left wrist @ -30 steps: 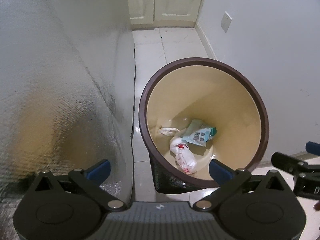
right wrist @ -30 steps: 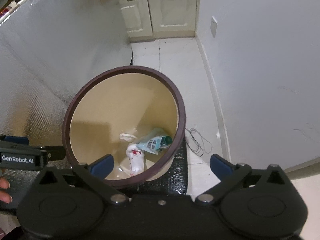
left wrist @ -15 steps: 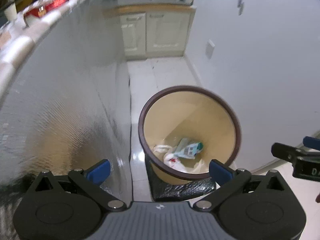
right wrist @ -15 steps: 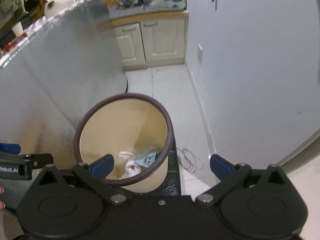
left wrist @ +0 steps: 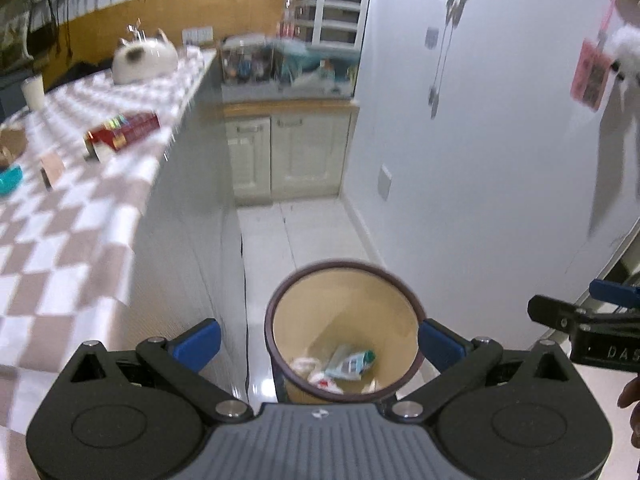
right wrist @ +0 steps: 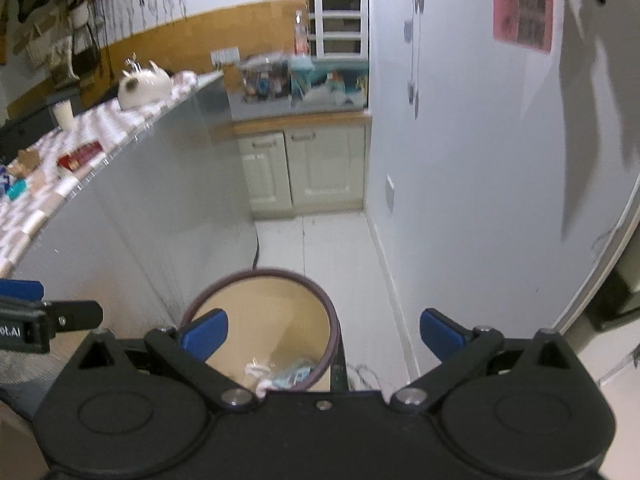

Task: Collect trash
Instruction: 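Withdraw both tools from the wastebasket back toward the table, then grasp the clear orange-striped bag with left tool while right grasps the red box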

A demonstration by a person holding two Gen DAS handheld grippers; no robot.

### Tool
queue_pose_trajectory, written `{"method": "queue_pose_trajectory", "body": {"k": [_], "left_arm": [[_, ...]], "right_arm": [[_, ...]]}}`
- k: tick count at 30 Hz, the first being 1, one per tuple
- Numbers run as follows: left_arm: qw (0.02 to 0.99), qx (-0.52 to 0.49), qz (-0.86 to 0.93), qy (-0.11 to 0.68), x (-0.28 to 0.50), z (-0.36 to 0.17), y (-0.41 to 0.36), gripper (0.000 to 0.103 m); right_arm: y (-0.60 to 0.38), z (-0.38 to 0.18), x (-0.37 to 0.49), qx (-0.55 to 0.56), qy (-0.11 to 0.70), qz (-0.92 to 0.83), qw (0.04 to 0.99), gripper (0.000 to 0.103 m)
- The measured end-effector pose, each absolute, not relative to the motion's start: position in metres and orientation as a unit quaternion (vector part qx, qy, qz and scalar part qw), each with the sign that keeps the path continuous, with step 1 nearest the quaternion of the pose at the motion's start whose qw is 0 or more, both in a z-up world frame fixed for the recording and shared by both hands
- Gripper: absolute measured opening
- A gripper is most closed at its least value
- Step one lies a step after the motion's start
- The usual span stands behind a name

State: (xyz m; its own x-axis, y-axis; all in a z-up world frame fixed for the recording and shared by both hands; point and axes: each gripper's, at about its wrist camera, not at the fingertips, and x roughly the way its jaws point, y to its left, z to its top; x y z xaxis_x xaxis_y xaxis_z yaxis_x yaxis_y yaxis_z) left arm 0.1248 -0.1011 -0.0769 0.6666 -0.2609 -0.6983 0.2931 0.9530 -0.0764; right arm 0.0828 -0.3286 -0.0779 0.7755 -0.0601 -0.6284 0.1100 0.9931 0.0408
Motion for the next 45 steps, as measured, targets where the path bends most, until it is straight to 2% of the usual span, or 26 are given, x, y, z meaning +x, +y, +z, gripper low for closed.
{"method": "queue_pose_trajectory", "body": {"k": [11, 18, 31, 45], "left_arm": [[0.953, 0.013, -0.131, 0.273, 0.092, -0.014, -0.062, 0.103], [0.970, 0.003, -0.082, 0.229, 0.085, 0.009, -0.019, 0.103], [0.970, -0.028, 0.031, 0.238, 0.105, -0.001, 0.086, 0.103], [0.954, -0.069, 0.150, 0.252, 0.201, -0.026, 0.182, 0.103]], "right_arm": [[-0.301, -0.031, 0.061, 0.022, 0.236, -0.013, 0.971, 0.103], [-0.271, -0.013, 0.067, 0.027, 0.198, 0.041, 0.979, 0.103], [-0.194, -0.007, 0.100, 0.006, 0.168, 0.111, 0.980, 0.103], [-0.129, -0.025, 0.131, -0.052, 0.142, 0.130, 0.980, 0.103]]}}
